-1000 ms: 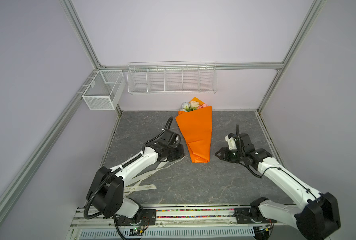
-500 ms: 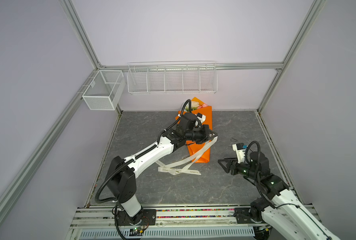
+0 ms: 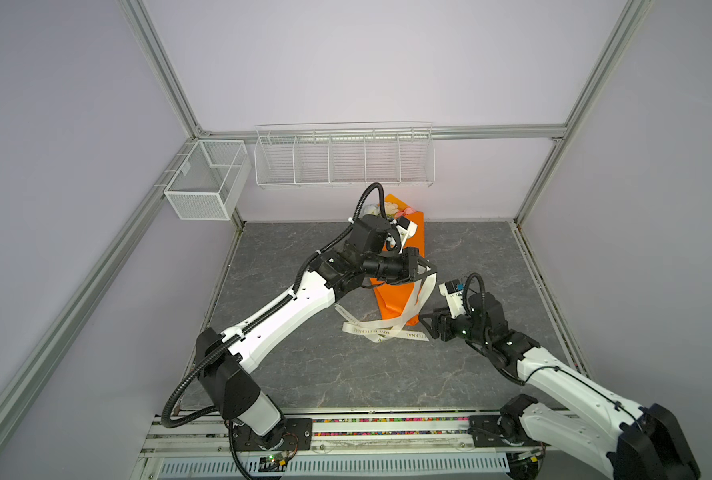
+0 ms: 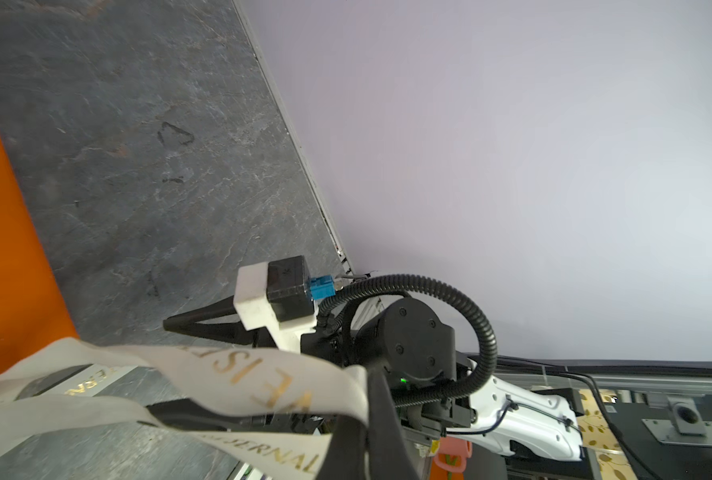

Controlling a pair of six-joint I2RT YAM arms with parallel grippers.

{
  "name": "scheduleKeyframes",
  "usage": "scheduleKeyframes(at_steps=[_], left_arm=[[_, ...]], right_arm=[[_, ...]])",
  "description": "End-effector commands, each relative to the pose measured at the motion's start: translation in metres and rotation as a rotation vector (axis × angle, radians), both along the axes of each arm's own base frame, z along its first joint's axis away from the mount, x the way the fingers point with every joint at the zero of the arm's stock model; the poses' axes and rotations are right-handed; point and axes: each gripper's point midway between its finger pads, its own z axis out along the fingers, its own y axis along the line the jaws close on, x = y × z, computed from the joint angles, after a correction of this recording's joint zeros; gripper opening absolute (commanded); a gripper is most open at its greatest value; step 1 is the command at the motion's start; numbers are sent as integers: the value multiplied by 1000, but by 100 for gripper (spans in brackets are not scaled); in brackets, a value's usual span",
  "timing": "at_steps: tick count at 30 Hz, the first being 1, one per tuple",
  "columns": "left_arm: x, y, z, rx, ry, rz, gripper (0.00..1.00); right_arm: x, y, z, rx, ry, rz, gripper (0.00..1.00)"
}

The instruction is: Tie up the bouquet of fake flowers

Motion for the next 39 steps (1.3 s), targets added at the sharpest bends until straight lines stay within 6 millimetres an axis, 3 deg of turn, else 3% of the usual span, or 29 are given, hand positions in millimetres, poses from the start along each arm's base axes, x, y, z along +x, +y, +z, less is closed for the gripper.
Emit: scheduleKeyframes(at_steps=[1, 6, 10, 15, 20, 26, 34, 39], left_arm=[[-5, 32, 21, 91, -128, 44, 0], [1, 62, 22, 160, -177, 135, 0], [7, 80, 22, 136, -160, 192, 0], [8, 90, 23, 115, -152, 215, 0], [7, 93, 22, 120, -153, 216, 0], [11, 103, 21, 128, -159, 250, 0], [21, 127, 16, 159, -171, 348, 0], [28, 147, 14, 153, -160, 410, 0]], right_arm=[[-3, 21, 0, 43, -26, 114, 69], [-9, 31, -52, -77, 149, 123, 63], [-15, 45, -74, -124, 210, 142, 62], [-13, 50, -94, -286, 179, 158, 65], [-9, 42, -114, -403, 188, 120, 66], [-19, 44, -133, -490, 205, 167, 65], [-32, 33, -150, -688, 148, 178, 55], [-37, 25, -158, -744, 157, 154, 31]])
